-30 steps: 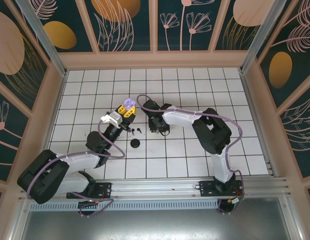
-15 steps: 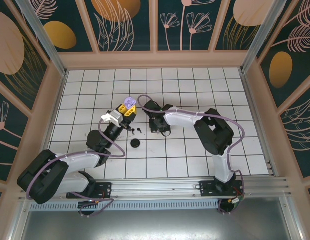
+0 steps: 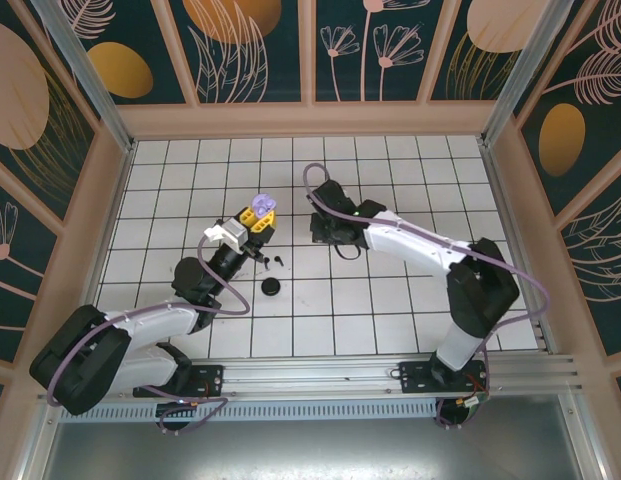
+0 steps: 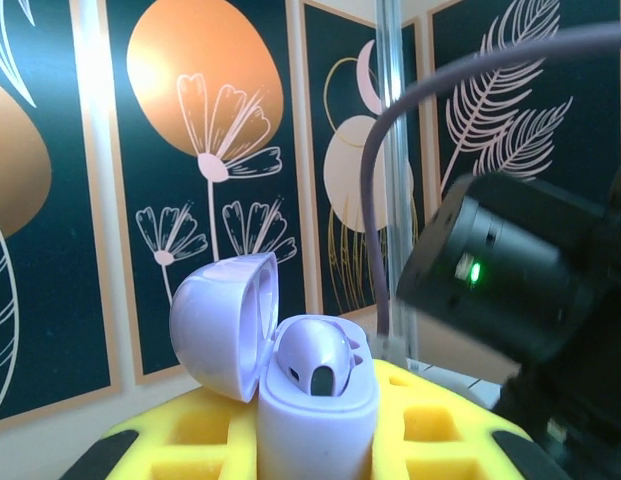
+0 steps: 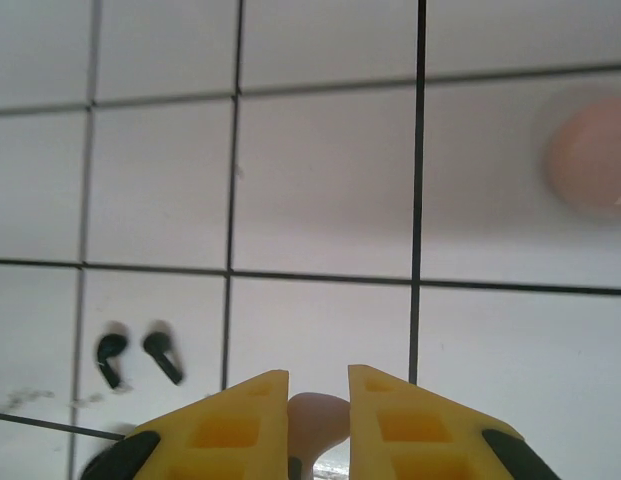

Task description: Insert wireless bluetooth earbuds into charging case

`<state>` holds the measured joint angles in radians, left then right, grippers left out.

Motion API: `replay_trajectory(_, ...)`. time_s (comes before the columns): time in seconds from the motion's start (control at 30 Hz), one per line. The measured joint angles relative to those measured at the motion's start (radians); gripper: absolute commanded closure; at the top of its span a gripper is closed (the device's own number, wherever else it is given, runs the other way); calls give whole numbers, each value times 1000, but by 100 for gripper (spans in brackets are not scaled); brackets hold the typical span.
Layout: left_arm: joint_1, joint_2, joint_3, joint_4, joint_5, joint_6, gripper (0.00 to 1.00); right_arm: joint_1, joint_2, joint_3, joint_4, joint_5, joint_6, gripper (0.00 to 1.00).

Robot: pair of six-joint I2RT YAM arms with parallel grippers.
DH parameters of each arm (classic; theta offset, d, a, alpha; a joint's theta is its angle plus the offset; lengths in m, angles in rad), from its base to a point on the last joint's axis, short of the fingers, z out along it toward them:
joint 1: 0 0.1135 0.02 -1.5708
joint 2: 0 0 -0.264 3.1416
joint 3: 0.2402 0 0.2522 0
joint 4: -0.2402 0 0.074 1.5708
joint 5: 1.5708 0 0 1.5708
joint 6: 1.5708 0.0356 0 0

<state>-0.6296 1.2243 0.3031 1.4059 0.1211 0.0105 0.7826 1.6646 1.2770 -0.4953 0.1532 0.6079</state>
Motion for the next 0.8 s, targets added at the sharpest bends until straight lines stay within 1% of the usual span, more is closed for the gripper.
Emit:
replay_trajectory(0.17,0,-9,4,-36,37,16,100,-21,-89,16,1,8,-32,82)
replay_trajectory(0.47,1,-10,65,-141,128,58,100,-31,-190,150,3,14,-132,82)
replay_trajectory(0.8,1,38,126,-170,168,61,100,-30,-300,196,47,-18,-212,81)
